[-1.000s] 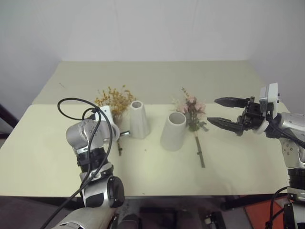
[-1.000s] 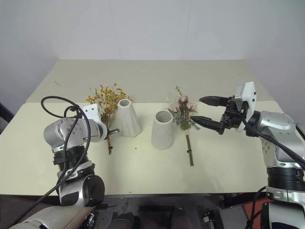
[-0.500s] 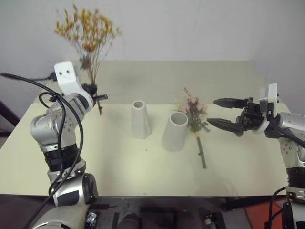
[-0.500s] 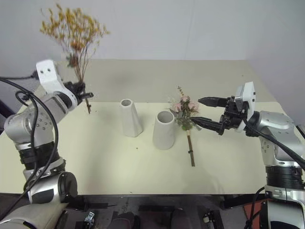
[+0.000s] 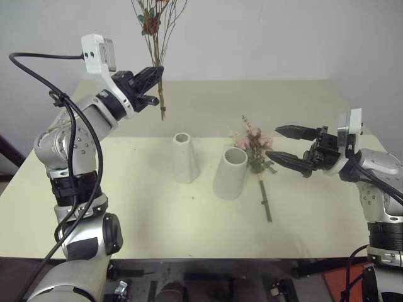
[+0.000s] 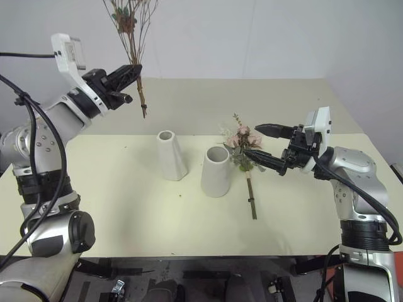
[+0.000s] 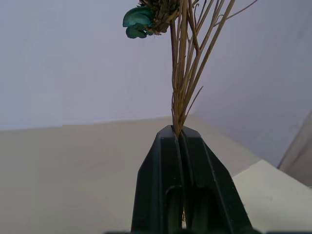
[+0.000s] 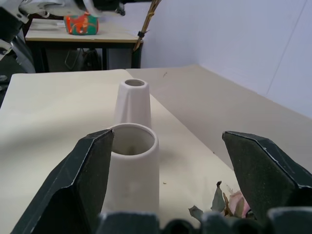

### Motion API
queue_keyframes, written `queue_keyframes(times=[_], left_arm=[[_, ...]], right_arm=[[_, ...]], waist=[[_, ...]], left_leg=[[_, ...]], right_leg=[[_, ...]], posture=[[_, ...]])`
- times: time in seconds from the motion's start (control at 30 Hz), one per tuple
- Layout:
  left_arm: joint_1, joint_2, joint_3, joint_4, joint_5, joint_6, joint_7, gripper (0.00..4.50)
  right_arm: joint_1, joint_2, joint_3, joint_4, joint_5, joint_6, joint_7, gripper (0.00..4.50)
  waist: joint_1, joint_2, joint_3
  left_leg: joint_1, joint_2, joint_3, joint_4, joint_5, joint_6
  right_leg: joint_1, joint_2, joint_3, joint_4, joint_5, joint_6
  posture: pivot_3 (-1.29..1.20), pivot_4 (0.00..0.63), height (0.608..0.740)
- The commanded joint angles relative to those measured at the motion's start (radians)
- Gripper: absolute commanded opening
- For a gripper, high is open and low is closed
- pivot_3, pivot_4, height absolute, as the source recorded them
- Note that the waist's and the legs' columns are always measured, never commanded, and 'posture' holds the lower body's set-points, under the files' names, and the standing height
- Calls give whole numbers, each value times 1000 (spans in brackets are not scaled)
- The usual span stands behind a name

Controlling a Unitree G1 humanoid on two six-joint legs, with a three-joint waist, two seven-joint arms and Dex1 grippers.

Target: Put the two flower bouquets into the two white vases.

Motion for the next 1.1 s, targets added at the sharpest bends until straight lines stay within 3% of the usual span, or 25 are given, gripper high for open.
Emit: queue_keyframes(times=[0.03, 0.4, 0.77, 1.1], left_arm=[[-16, 5, -6, 10, -35, -50, -54, 27], [27, 9, -108, 131, 1, -225, -256, 27], [163, -46, -184, 93, 76, -435, -290, 27], [213, -54, -187, 43, 61, -415, -266, 27]], right_arm=[[9, -3, -33, -53, 26, -2, -16, 4206], [41, -6, -38, -92, 43, -5, -49, 4206], [63, -10, -48, -119, 53, 0, -67, 4206], [72, -16, -52, -130, 61, 7, -72, 4206]], waist=[[0, 0, 0], [0, 0, 0], [0, 0, 0], [0, 0, 0]], left_leg=[[0, 0, 0, 0, 0, 0], [0, 0, 1, 0, 0, 0], [0, 0, 1, 1, -1, 1], [0, 1, 1, 1, -1, 2]], right_leg=[[0, 0, 0, 0, 0, 0], [0, 0, 0, -1, 0, 0], [0, 1, 0, -1, 0, 0], [0, 1, 0, -1, 0, 0]], posture=[[0, 150, 740], [0, 150, 740], [0, 150, 740], [0, 150, 740]])
